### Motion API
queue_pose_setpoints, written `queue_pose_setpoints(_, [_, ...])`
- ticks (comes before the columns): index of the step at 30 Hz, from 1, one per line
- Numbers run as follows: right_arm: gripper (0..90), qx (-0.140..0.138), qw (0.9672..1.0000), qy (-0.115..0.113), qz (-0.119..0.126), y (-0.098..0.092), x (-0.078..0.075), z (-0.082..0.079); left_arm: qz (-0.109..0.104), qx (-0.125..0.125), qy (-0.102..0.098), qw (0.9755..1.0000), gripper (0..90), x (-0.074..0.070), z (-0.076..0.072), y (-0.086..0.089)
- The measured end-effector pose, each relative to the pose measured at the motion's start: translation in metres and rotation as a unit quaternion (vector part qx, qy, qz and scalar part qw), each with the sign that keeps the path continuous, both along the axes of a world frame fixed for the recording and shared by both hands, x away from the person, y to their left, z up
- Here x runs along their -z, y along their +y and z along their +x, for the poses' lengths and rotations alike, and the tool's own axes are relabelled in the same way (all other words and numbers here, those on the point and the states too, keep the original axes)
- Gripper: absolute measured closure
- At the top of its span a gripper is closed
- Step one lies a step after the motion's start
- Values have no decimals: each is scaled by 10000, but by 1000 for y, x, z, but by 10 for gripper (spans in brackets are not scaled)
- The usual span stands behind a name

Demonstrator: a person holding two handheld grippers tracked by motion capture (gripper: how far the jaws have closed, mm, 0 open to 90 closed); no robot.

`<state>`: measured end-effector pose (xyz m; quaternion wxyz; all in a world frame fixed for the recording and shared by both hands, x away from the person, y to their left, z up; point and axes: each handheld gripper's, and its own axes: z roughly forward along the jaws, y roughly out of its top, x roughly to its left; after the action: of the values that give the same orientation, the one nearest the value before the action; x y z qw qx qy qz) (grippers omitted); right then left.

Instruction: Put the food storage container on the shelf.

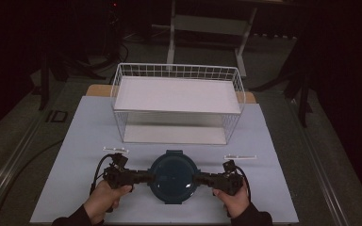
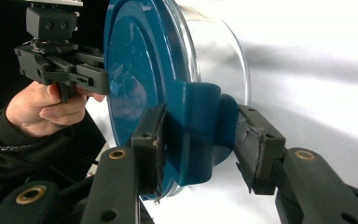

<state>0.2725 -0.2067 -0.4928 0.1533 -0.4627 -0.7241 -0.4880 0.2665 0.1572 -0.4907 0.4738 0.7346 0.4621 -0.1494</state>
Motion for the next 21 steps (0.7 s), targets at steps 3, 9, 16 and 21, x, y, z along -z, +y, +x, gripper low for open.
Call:
queue_pose_setpoints(3, [555, -48, 9998, -201, -44, 0, -9, 5, -6, -26, -193, 9998, 572, -6, 3, 0])
queue_pose_setpoints(9, [555, -53, 9989, -459, -62, -1, -19, 15, -9, -96, -474, 9988, 571, -15, 11, -2])
queue_pose_setpoints(16, [555, -8, 9976, -688, 5, -3, -23, 25, 38, -102, -724, 9973, 571, -23, 23, -4])
queue_pose_setpoints(21, [555, 35, 9969, -785, -3, -4, -25, 34, 45, -131, -822, 9965, 571, -25, 32, -6])
